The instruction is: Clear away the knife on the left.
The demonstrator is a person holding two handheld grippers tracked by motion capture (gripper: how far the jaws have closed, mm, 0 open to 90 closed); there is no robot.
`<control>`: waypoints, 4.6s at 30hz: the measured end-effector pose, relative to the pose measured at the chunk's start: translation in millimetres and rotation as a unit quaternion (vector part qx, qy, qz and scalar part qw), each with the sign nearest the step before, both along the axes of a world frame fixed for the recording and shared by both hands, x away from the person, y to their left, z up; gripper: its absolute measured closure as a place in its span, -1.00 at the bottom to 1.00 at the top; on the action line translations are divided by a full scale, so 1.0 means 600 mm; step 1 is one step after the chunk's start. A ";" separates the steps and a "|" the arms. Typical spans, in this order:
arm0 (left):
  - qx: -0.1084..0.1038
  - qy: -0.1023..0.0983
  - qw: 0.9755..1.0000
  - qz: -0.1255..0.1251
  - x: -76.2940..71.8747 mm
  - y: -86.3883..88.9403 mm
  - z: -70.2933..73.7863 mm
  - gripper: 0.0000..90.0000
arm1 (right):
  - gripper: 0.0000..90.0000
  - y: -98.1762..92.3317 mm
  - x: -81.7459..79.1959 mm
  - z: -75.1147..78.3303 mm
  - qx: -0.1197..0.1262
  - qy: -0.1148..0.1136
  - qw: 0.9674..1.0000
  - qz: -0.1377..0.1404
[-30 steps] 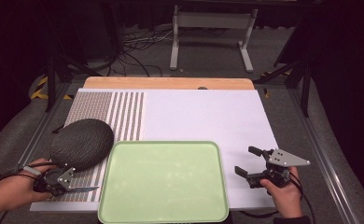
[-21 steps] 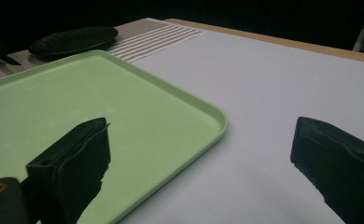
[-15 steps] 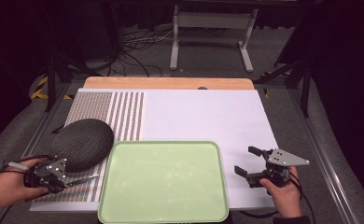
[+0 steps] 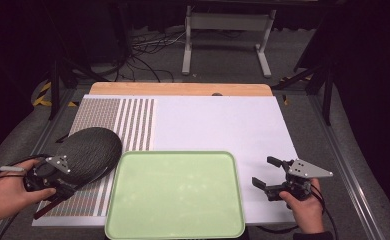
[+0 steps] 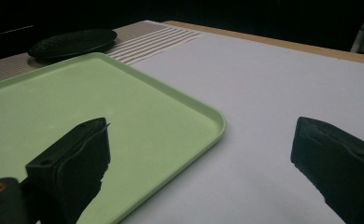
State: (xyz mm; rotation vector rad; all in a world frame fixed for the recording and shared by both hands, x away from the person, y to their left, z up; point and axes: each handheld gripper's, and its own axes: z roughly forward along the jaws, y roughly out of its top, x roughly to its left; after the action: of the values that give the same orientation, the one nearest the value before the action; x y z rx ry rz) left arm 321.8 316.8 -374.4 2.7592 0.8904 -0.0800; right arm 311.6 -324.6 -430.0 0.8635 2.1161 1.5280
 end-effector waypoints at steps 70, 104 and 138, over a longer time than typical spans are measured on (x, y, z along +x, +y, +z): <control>-0.129 0.075 0.988 0.039 0.038 -0.220 -0.058 0.73 | -0.89 -0.006 0.001 -0.008 -0.005 0.010 1.000 -0.002; -0.093 0.094 0.988 0.081 0.049 -0.238 -0.106 0.73 | -0.89 -0.004 0.002 -0.011 -0.008 0.012 1.000 0.001; -0.127 -0.127 0.977 -0.118 0.017 -0.275 -0.087 0.06 | -0.90 -0.004 0.002 -0.012 -0.008 0.013 1.000 0.003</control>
State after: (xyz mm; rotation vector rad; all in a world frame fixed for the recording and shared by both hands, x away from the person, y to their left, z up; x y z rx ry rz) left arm 331.9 151.8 -426.4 2.5476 0.4519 0.1077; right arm 312.5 -327.2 -437.0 0.8759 2.1480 1.5102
